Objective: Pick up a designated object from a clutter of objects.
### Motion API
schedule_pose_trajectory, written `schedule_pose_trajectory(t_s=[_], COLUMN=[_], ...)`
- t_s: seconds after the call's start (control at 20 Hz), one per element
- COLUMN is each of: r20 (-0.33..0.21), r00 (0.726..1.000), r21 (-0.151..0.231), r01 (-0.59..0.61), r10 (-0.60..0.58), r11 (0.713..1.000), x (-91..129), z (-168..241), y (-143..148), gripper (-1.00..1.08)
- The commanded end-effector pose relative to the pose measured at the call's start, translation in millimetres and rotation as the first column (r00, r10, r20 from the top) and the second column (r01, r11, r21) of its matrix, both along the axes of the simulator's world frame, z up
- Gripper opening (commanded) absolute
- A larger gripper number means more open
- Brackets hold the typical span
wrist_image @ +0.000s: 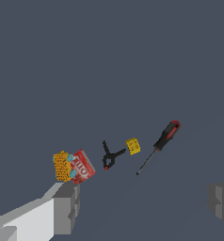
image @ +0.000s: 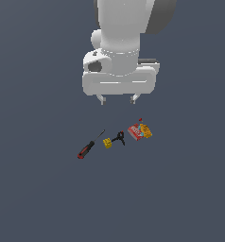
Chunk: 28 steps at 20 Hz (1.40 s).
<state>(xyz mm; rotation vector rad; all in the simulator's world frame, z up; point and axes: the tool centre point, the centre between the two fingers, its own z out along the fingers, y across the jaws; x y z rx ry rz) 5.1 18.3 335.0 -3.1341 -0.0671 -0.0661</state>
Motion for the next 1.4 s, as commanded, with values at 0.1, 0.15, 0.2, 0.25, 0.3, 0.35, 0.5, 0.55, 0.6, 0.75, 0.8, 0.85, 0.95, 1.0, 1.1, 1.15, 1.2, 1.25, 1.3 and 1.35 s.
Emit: schedule_pose_trajectory(t_s=[0.1, 0.15, 0.2, 0.25, 0.3, 0.35, 0.5, 0.55, 0.6, 0.75, 0.8, 0.85, 0.95, 1.0, 1.1, 1.15, 1.2, 1.25, 1.3, 1.35], r20=[-0.001, -0.002, -0.003, -0.005, -0.007, -0.008, -0.010, -0.010, -0.010, -0.010, -0.010, -0.010, -0.011, -0.011, -0.012, -0.012, -0.013, -0.014, -0.014, -0.015], r00=[1.000, 1.000, 1.000, 1.000, 1.000, 1.000, 1.000, 1.000, 1.000, 1.000, 1.000, 1.000, 1.000, 1.000, 0.999, 0.999, 0.999, 0.998, 0.997, 0.996], r21=[0.002, 0.005, 0.009, 0.014, 0.019, 0.023, 0.029, 0.029, 0.029, 0.027, 0.026, 0.026, 0.025, 0.024, 0.022, 0.021, 0.020, 0.019, 0.017, 0.016], r01=[0.001, 0.001, 0.003, 0.005, 0.007, 0.009, 0.015, 0.015, 0.015, 0.009, 0.005, 0.001, -0.010, -0.017, -0.033, -0.042, -0.051, -0.062, -0.073, -0.086], r10=[-0.001, -0.001, -0.003, -0.005, -0.007, -0.009, -0.015, -0.015, -0.015, -0.008, -0.005, 0.000, 0.011, 0.017, 0.033, 0.042, 0.052, 0.062, 0.074, 0.086], r11=[1.000, 1.000, 1.000, 1.000, 1.000, 1.000, 0.999, 0.999, 0.999, 1.000, 1.000, 1.000, 1.000, 1.000, 0.999, 0.999, 0.998, 0.998, 0.997, 0.996], x=[0.1, 0.3, 0.4, 0.6, 0.7, 0.7, 0.4, 0.3, 0.3, 1.2, 1.8, 2.5, 4.1, 4.9, 6.7, 7.6, 8.5, 9.3, 10.0, 10.6], z=[-0.2, -0.5, -0.8, -1.0, -0.8, -0.3, 2.1, 2.4, 2.2, -2.2, -4.9, -8.2, -16.6, -21.5, -33.2, -39.9, -47.2, -55.1, -63.6, -72.7], y=[1.2, 2.5, 4.5, 7.0, 9.8, 12.0, 15.4, 15.6, 15.1, 13.6, 13.0, 12.2, 10.5, 9.3, 6.6, 5.0, 3.3, 1.5, -0.5, -2.7], gripper=[1.00, 1.00, 1.00, 1.00, 1.00, 1.00, 1.00, 1.00, 1.00, 1.00, 1.00, 1.00, 1.00, 1.00, 1.00, 1.00, 1.00, 1.00, 1.00, 1.00])
